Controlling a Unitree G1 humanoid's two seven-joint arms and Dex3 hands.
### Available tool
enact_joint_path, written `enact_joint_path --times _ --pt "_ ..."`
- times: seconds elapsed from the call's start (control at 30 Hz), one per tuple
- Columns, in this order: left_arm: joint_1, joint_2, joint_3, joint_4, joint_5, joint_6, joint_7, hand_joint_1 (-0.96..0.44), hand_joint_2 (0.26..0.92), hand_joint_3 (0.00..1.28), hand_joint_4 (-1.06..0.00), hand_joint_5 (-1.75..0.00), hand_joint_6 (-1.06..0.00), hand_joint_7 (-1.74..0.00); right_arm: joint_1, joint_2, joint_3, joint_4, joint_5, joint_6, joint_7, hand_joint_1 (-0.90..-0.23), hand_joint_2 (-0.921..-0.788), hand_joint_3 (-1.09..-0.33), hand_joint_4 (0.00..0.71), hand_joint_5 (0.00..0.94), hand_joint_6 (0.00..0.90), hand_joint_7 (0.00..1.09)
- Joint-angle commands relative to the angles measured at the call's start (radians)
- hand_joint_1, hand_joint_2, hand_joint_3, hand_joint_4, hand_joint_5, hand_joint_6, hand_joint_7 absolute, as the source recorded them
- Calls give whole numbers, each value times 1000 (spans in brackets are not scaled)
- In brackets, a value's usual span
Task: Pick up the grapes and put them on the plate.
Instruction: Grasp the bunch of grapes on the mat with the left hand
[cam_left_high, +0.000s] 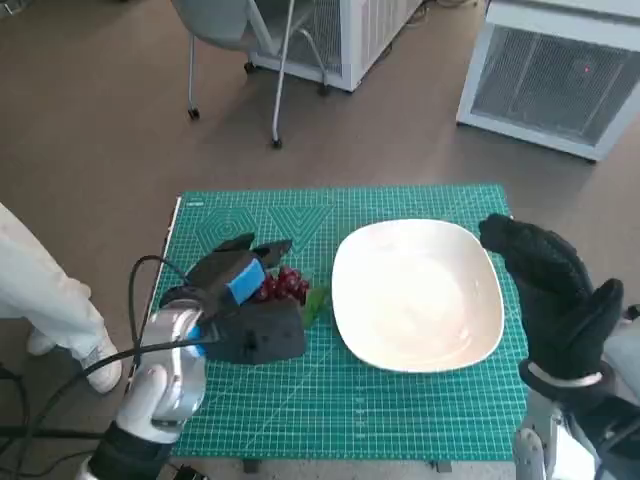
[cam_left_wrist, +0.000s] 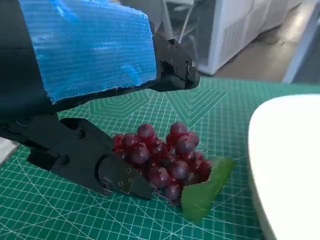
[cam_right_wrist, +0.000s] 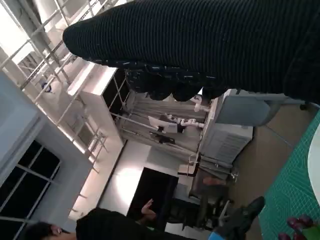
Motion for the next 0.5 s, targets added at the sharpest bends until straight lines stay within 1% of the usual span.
enact_joint_path --times 0.03,0.23,0.4,0.5 --pt "-49 -8 -32 69 7 4 14 -162 732 3 -120 0 -318 -1 24 -4 -2 -4 12 18 6 -441 -921 -581 628 65 246 749" --pt "-99 -23 -59 178 -11 -5 31 -167 734 3 -120 0 -319 -1 28 -5 -5 -8 15 24 6 -440 -921 -581 628 64 245 750" --pt "-141 -40 -77 277 -21 -6 46 -168 736 3 -119 0 -318 0 31 -4 -5 -9 12 24 4 -440 -921 -582 628 63 244 751" --pt "-181 -58 -93 376 -24 -8 61 -169 741 5 -118 0 -313 0 35 -2 -5 -9 8 23 2 -440 -921 -583 628 63 243 753"
